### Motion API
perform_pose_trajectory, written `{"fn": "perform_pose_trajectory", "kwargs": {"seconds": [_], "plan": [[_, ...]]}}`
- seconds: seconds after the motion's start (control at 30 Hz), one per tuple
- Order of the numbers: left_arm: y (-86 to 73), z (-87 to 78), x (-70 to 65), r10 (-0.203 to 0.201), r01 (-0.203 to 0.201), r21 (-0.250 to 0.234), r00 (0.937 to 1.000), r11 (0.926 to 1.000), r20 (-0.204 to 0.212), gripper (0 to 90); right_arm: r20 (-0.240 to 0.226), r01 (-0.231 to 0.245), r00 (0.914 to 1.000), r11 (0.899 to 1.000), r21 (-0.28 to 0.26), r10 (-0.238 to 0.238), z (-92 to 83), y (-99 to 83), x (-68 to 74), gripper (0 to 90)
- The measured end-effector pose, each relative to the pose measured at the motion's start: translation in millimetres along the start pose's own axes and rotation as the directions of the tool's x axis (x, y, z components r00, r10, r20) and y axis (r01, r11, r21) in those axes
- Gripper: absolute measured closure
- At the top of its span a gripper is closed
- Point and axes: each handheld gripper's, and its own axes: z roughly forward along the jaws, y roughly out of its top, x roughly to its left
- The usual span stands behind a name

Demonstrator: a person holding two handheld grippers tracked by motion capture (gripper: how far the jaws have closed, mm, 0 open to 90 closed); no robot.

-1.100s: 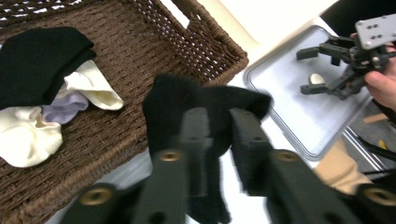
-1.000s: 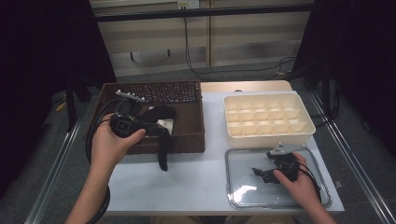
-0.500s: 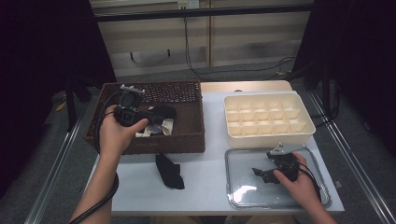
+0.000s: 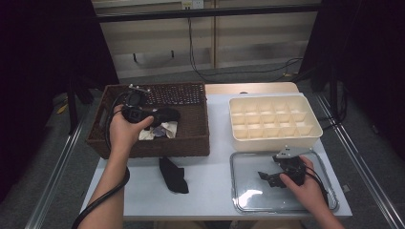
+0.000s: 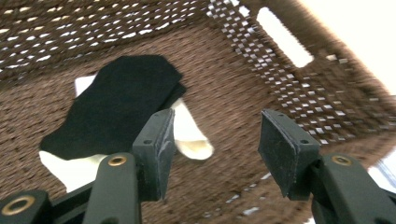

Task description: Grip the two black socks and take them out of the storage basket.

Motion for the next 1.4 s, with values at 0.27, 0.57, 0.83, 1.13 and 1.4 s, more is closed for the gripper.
{"fn": "perform_pose_trajectory", "kwargs": {"seconds": [0.27, 0.57, 0.83, 1.13, 1.4], "plan": [[-2.0, 13.4, 19.1, -0.026, 0.026, 0.015, 0.9989, 0.9995, -0.04, 46.5, -0.001, -0.004, 1.0, 1.0, 0.001, 0.004, -0.1, -0.1, 0.3, 14.0], [-4.7, 25.1, 34.8, -0.057, 0.06, 0.034, 0.995, 0.9976, -0.082, 48.7, 0.001, -0.004, 1.0, 1.0, 0.002, 0.004, -0.2, 0.0, 0.3, 14.0], [-2.2, 38.0, 46.5, -0.064, 0.071, 0.068, 0.9933, 0.9952, -0.095, 50.2, 0.0, -0.001, 1.0, 1.0, 0.002, 0.001, -0.1, 0.1, 0.1, 14.0], [0.8, 42.3, 49.9, -0.096, 0.105, 0.096, 0.991, 0.9898, -0.093, 50.0, 0.002, -0.001, 1.0, 1.0, 0.004, 0.001, -0.2, 0.2, 0.2, 13.9], [5.9, 42.5, 53.5, -0.091, 0.096, 0.058, 0.9932, 0.9938, -0.073, 46.6, 0.001, -0.001, 1.0, 1.0, 0.004, 0.001, -0.2, 0.1, 0.3, 13.9]]}}
